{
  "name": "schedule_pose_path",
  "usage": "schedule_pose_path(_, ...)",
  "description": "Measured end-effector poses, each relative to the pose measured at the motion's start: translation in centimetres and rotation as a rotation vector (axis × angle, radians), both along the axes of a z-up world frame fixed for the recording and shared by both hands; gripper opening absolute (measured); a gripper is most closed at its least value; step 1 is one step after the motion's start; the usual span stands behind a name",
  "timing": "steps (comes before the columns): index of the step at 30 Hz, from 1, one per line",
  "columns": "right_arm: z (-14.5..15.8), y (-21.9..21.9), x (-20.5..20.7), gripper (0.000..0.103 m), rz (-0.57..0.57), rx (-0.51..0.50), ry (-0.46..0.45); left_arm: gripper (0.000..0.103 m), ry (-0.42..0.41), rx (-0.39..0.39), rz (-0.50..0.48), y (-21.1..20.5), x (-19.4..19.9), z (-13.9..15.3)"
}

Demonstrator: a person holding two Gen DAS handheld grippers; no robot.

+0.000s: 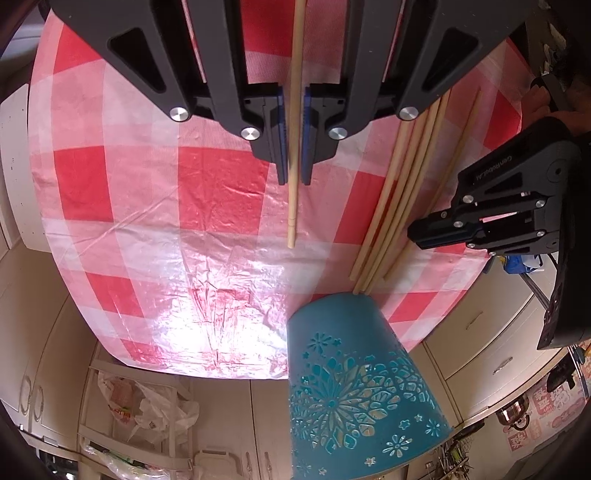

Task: Organize utensils
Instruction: 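Move the left gripper to the stick pile while the right holds its stick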

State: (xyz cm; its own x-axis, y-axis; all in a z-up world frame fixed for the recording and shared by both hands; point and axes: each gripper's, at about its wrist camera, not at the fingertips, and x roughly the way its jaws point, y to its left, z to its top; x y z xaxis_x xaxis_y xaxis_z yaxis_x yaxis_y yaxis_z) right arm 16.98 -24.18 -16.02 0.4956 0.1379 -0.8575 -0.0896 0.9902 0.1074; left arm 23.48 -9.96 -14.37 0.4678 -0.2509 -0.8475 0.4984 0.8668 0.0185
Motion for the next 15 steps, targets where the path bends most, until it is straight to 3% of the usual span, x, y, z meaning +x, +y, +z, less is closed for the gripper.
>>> schedule_pose_path(1, 0.0, 0.1, 0.1, 0.023, 0.006, -0.004, -0.001, 0.013, 0.000, 0.005, 0.006, 0.0, 0.1, 0.0)
schedule_pose_path(3, -0.2, 0.3, 0.3, 0.023, 0.017, -0.019, -0.001, 0.027, -0.007, 0.010, 0.029, 0.3, 0.4, -0.1)
schedule_pose_path(4, -0.2, 0.4, 0.2, 0.021, 0.019, -0.028, -0.008, 0.027, -0.008, -0.004, 0.031, 0.5, 0.5, -0.1)
schedule_pose_path(7, -0.2, 0.1, 0.0, 0.008, -0.011, -0.037, -0.009, 0.021, -0.023, -0.015, -0.010, 0.8, 0.4, -0.2)
schedule_pose_path(9, -0.2, -0.5, -0.3, 0.007, -0.041, -0.001, 0.000, 0.009, -0.013, -0.042, -0.074, 1.1, 0.3, -0.1)
schedule_pose_path(12, 0.0, -0.7, -0.7, 0.007, -0.049, 0.039, 0.021, 0.007, 0.014, -0.079, -0.145, 2.0, 0.5, 0.0)
schedule_pose_path(15, 0.1, 0.0, -0.8, 0.007, -0.016, -0.004, 0.013, 0.007, 0.059, -0.088, -0.164, 2.9, 0.8, 0.3)
